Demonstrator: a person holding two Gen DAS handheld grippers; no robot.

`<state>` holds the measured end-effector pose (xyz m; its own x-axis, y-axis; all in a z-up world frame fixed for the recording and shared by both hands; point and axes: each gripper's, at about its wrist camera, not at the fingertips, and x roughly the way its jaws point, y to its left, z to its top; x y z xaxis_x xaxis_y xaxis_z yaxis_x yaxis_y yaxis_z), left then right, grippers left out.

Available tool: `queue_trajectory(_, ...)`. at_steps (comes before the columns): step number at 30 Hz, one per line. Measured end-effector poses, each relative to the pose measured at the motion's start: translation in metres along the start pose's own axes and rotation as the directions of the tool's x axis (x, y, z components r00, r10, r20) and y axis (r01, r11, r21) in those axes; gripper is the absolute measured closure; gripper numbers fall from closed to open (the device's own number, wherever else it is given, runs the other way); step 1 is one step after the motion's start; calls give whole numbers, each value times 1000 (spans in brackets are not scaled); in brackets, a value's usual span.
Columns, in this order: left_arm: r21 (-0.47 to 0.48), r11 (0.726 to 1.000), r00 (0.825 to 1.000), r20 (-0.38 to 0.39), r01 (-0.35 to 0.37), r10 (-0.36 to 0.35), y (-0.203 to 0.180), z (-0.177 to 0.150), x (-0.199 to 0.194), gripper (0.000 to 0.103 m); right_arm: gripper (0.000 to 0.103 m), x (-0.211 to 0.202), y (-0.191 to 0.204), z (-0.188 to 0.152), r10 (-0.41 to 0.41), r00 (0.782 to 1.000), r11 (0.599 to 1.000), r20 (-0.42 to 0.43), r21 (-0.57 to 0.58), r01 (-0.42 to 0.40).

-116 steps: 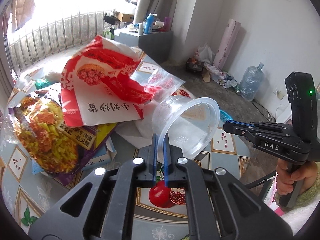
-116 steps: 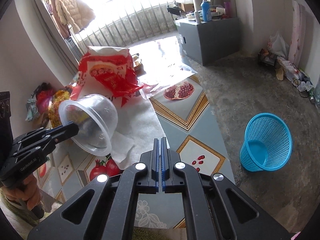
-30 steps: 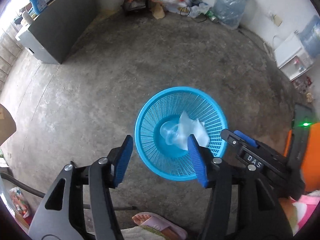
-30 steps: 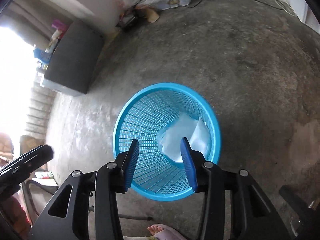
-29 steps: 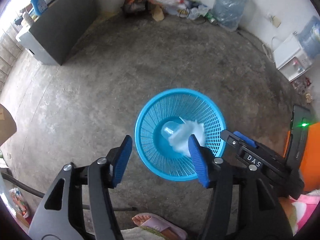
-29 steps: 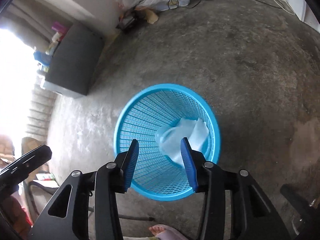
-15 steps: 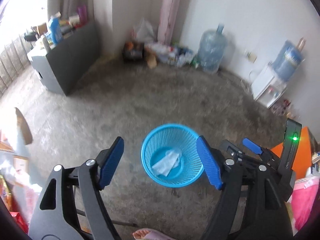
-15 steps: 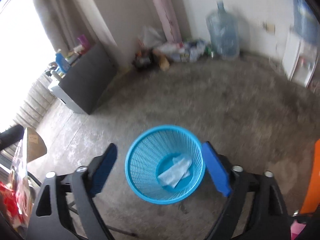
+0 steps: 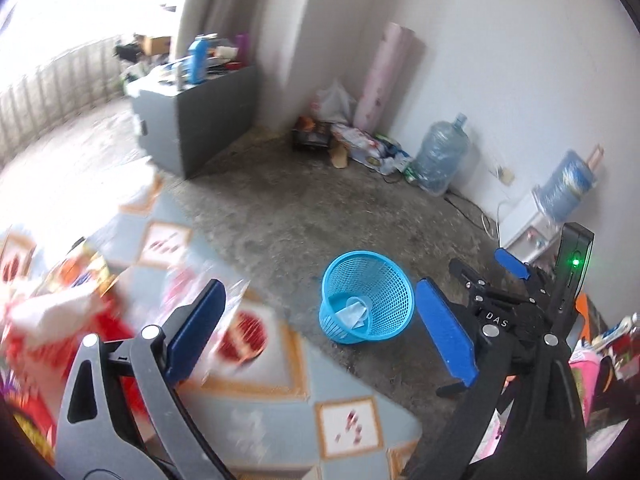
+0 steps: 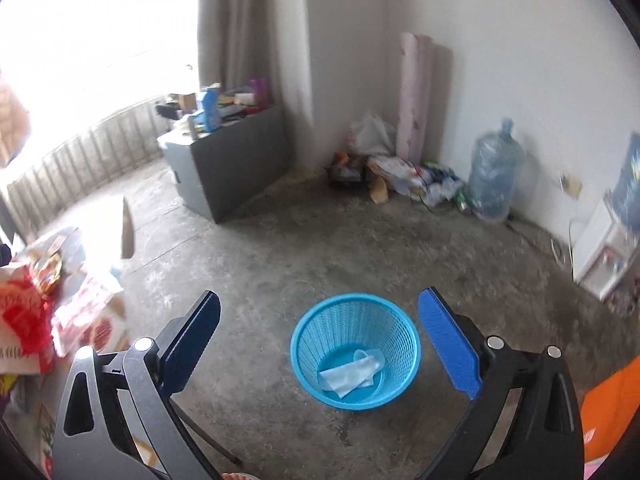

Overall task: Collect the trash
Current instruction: 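Move both tools back over the table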

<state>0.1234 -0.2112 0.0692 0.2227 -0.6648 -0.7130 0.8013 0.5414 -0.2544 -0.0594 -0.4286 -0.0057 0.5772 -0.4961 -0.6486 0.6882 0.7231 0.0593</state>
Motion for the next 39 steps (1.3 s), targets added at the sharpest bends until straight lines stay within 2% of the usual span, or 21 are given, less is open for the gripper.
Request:
queue_trajectory(6,-113,994,997,82,0,9,45,-25,-51,11,6,-30,42,10,1,998,997,65,-79,4)
queue_trajectory(10,-137,990,990,131,-31,50,63,-42,-77,10,6,-50,68,17,37,994,990,101,-139,-23)
queue_trajectory(13,-125,989,980,176,-75,96,72,-48,-96,10,6,-68,80,23,148,982,977,117,-171,-127)
queue_trajectory(16,-99,987,963,224,-128,148,78,-54,-112,10,6,-79,80,27,274,953,953,126,-170,-252)
queue_trajectory(19,-79,977,942,261,-196,210,82,-59,-126,10,6,-82,87,27,335,934,936,124,-160,-314)
queue_trajectory(25,-81,960,910,304,-269,281,96,-75,-138,10,7,-68,113,23,421,906,898,46,-158,-410)
queue_trajectory(31,-57,942,890,314,-331,331,102,-81,-125,11,7,-46,135,16,469,882,871,-48,-141,-470)
queue_trajectory(33,-49,934,881,319,-353,350,104,-80,-121,12,12,-37,140,15,484,872,862,-74,-132,-490)
queue_trajectory(37,-20,920,869,322,-391,376,106,-75,-112,25,21,-17,150,14,502,856,851,-123,-110,-514)
queue_trajectory(39,3,922,876,314,-387,367,103,-74,-107,32,25,-8,155,13,509,849,846,-144,-98,-524)
